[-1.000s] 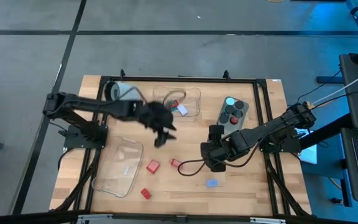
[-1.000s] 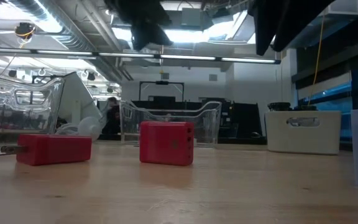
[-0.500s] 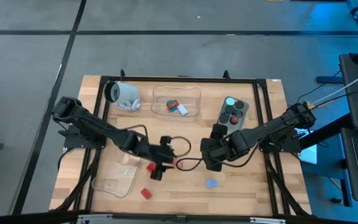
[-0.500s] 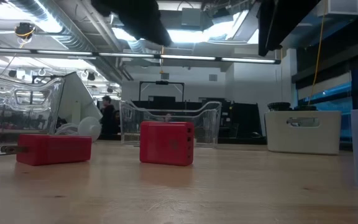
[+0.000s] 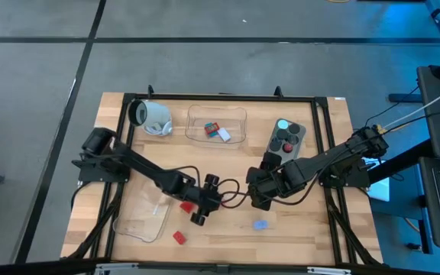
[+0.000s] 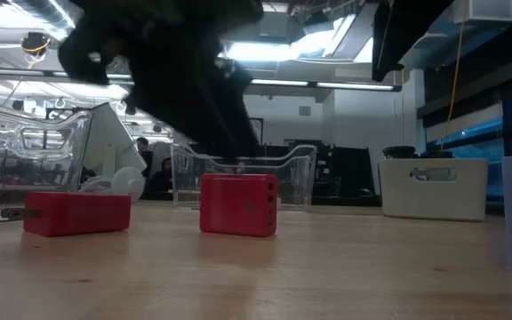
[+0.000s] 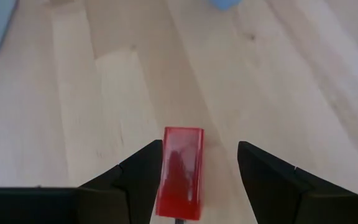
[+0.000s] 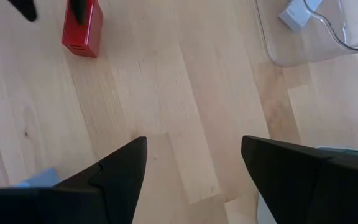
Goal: Pick & Place Office items
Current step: Put the top right red USB adapter into the left clear bin
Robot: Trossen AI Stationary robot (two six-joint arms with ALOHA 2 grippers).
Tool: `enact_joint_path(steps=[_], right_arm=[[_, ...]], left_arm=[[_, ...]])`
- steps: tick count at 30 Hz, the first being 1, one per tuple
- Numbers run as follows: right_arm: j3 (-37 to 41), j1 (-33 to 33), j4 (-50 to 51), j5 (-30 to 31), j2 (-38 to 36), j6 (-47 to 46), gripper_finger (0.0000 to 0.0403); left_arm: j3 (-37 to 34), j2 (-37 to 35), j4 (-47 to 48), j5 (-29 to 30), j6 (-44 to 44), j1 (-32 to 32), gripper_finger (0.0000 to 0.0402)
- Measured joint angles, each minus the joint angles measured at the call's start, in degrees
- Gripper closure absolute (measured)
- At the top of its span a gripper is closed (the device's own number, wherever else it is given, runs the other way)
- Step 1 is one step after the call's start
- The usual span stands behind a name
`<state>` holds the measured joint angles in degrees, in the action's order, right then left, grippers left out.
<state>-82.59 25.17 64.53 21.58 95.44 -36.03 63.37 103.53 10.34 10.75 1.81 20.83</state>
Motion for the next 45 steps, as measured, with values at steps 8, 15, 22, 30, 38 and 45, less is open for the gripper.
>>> enact_joint_path(steps=[8,15,22,30,38,45], right_arm=[[0.0,0.0,0.0,0.0,0.0,0.7,0.0138],[0.0,0.0,0.0,-0.1,0.0,0.9,0.0138],[0.0,0.0,0.0,-0.1,0.0,2.7,0.0138],[0.0,-0.8,0.0,-0.1,0.0,2.8,0.0138],[0.0,-1.5,0.0,0.0,0.0,3.5,0.0138],[0.0,-2.5,0.0,0.0,0.0,3.9,0.0138]], left_arm=[[0.0,3.9,0.0,-2.8,0.1,-3.3,0.0196],[0.0,4.3,2.3,-4.9,0.0,-4.1,0.0205],[0.0,4.2,3.6,-6.0,1.1,-3.9,0.0280],[0.0,3.3,5.2,-4.8,-2.8,-3.9,0.0284],[0.0,-9.7,20.2,6.5,-14.1,-3.6,0.0284],[0.0,-25.2,35.8,9.0,-35.1,1.3,0.0284]])
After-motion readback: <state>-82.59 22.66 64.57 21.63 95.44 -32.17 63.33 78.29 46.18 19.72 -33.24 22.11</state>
